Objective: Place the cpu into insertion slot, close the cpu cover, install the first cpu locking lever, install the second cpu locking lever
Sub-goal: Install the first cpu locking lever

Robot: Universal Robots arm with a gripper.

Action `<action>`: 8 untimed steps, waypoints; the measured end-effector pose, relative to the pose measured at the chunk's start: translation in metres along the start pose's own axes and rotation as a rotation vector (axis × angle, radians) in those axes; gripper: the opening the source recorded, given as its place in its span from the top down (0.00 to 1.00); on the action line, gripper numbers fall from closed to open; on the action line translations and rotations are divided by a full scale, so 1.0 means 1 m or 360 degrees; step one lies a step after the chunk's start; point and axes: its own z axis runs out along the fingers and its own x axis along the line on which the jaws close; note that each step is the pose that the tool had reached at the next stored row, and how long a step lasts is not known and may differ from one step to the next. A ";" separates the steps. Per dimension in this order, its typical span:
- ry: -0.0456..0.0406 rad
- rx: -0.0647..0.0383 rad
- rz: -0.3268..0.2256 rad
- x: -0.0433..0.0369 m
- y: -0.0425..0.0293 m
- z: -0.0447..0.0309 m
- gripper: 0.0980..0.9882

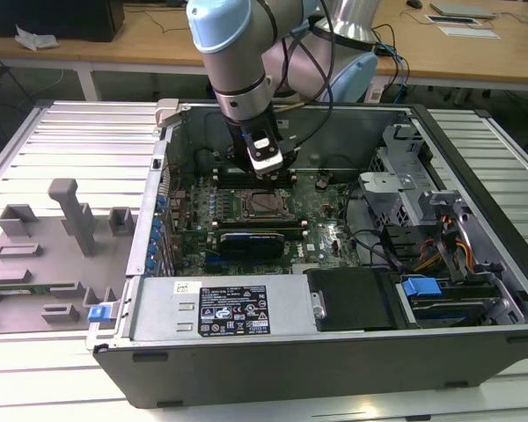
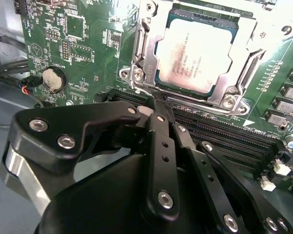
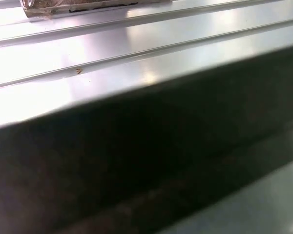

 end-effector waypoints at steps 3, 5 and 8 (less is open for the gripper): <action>0.0000 0.0000 0.0000 -0.0011 0.0007 -0.0042 0.99; 0.0000 0.0000 0.0000 -0.0017 0.0011 -0.0066 0.99; 0.0000 0.0000 0.0000 -0.0017 0.0010 -0.0067 0.99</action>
